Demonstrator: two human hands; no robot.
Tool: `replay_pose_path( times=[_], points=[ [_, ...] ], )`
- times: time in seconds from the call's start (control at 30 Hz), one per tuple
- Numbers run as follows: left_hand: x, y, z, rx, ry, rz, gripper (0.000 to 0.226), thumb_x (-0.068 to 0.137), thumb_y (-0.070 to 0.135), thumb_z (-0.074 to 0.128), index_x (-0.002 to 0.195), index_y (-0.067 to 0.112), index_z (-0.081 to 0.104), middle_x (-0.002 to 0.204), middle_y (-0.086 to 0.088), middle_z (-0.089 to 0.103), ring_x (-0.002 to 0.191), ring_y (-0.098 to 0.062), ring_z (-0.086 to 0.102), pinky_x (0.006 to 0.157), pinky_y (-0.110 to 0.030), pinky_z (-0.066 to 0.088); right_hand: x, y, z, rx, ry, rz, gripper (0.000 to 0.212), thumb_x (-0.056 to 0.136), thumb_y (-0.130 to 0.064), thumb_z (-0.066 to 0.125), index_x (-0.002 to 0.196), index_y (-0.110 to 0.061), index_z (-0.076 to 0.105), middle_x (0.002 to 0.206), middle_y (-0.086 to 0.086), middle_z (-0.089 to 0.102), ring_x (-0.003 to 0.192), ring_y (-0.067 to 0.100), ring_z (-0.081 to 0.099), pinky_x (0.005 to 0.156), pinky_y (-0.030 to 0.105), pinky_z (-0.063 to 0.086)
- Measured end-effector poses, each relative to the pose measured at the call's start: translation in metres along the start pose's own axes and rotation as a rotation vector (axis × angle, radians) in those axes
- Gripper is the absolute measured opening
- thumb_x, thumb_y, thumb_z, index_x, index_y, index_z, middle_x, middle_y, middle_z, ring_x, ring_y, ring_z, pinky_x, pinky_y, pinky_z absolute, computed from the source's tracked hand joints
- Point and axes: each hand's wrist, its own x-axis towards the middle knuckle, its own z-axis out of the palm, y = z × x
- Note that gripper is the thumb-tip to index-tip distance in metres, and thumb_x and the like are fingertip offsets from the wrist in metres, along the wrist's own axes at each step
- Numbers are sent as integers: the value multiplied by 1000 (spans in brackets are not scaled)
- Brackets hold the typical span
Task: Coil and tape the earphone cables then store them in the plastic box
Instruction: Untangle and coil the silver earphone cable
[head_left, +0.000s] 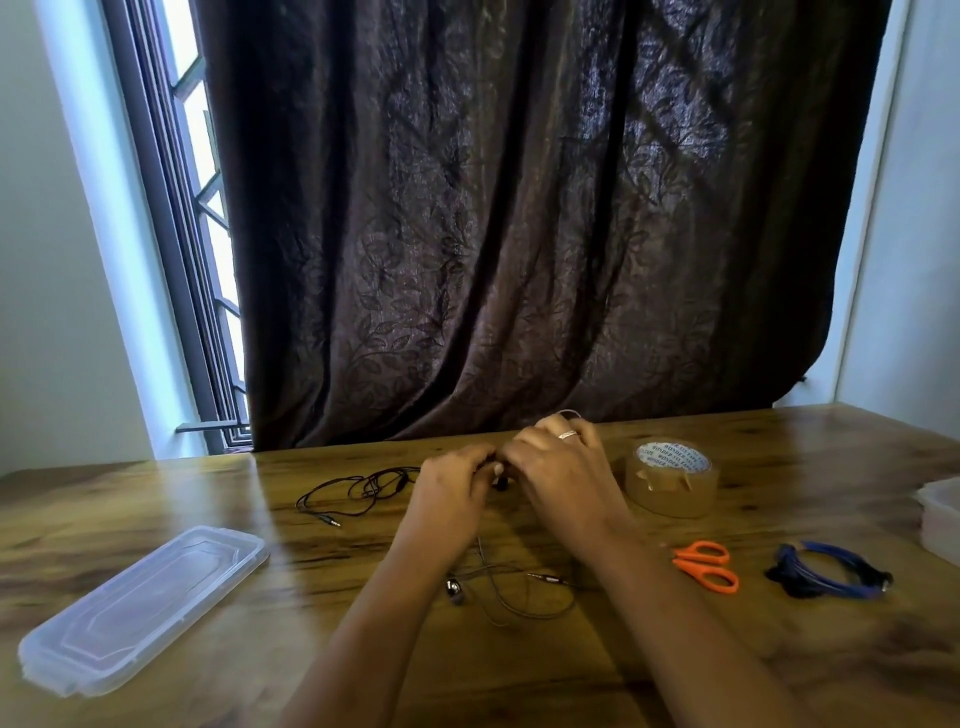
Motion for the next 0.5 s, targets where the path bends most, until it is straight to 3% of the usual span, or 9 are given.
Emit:
replay_pose_path(
  times=[0.1, 0.2, 0.27, 0.37, 0.5],
  points=[
    [0, 3, 0, 19, 12, 1, 15, 91, 9, 58, 95, 11, 72, 85, 0, 71, 78, -12, 64, 75, -27, 49, -1, -1, -1, -68, 52, 10, 20, 80, -19, 50, 85, -27, 68, 89, -9, 64, 90, 19, 57, 75, 35, 44],
    [0, -1, -2, 50, 43, -113, 17, 92, 13, 58, 101, 15, 73, 93, 3, 72, 84, -6, 63, 72, -9, 45, -3, 7, -5, -92, 101, 127, 36, 75, -16, 34, 78, -23, 70, 89, -6, 62, 90, 22, 53, 69, 36, 44],
    [-1, -8, -8, 56, 100, -229, 18, 92, 14, 59, 103, 16, 72, 98, 5, 71, 79, 0, 59, 63, -1, 40, -4, 18, -5, -55, 143, 245, 31, 76, -9, 41, 76, -19, 71, 90, -3, 60, 90, 24, 49, 66, 35, 46],
    [-5, -21, -18, 70, 186, -391, 17, 92, 11, 58, 99, 18, 72, 99, 5, 69, 63, 0, 54, 51, -9, 39, -5, 31, -3, 72, 135, 407, 28, 74, 11, 59, 77, -14, 70, 95, 1, 57, 92, 24, 47, 65, 35, 51],
    [-9, -34, -25, 79, 258, -539, 17, 90, 10, 59, 91, 22, 70, 98, 3, 68, 70, 2, 53, 53, -15, 35, -3, 27, -6, 236, -24, 452, 40, 82, 12, 46, 99, -19, 64, 109, -1, 53, 91, 20, 55, 72, 33, 48]
  ],
)
